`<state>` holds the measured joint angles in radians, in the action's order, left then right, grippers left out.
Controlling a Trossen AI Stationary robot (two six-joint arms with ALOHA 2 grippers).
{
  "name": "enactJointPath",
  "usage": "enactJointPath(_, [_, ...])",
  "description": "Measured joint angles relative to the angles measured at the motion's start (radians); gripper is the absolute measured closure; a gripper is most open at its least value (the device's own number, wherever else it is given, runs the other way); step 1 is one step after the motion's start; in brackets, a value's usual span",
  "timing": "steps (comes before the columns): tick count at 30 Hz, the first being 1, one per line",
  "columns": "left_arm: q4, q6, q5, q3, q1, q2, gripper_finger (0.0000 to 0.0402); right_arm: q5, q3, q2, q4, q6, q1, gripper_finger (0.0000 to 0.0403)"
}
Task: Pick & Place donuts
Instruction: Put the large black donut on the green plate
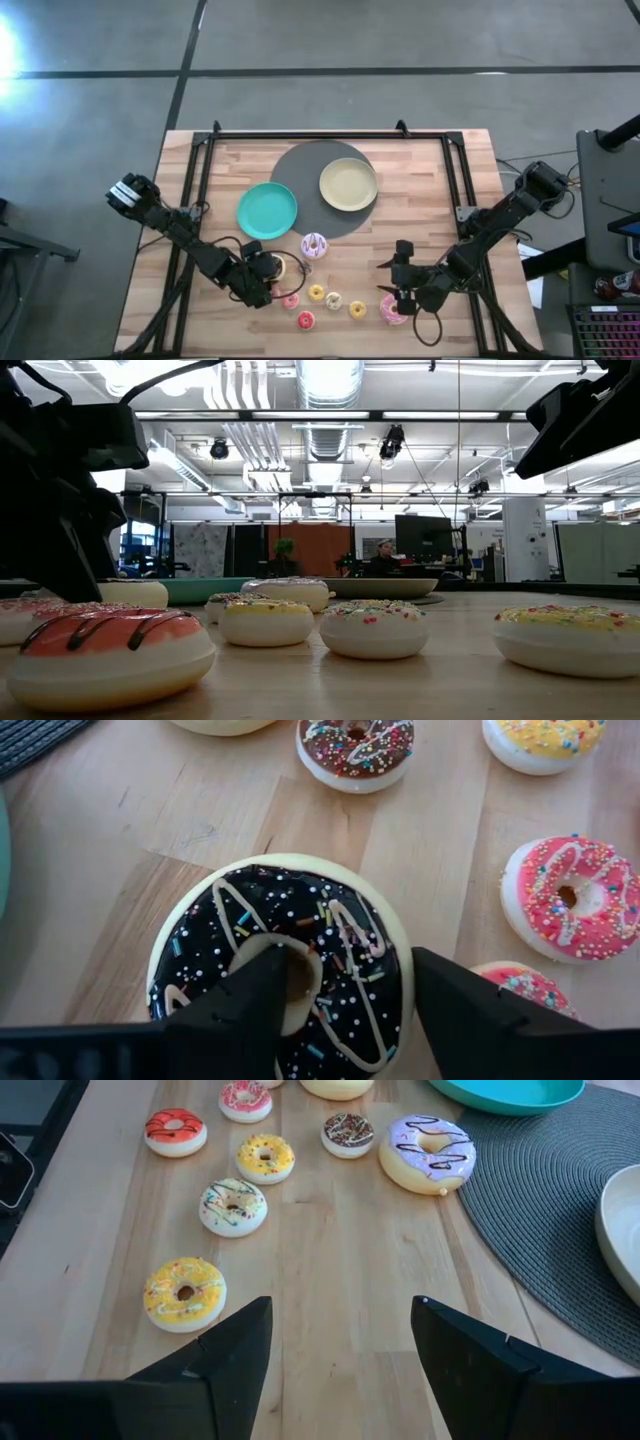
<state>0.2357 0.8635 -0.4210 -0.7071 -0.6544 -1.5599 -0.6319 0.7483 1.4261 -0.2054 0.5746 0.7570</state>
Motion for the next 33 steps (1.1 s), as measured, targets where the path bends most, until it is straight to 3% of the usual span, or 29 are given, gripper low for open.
enactJointPath(10, [-0.003,-0.019,-0.006,0.0,0.0,0.011,0.0232,0.0,0.0,0.0,0.001,0.001,0.0,0.0174])
enactJointPath(22, [0.041,-0.174,-0.06,-0.083,0.004,0.056,0.0233,0.0,0.0,0.0,0.001,0.001,0.0,0.0176])
enactJointPath(33, [0.056,-0.118,0.039,-0.077,0.031,0.032,0.023,0.001,0.0,0.0,0.003,0.005,0.01,0.0177])
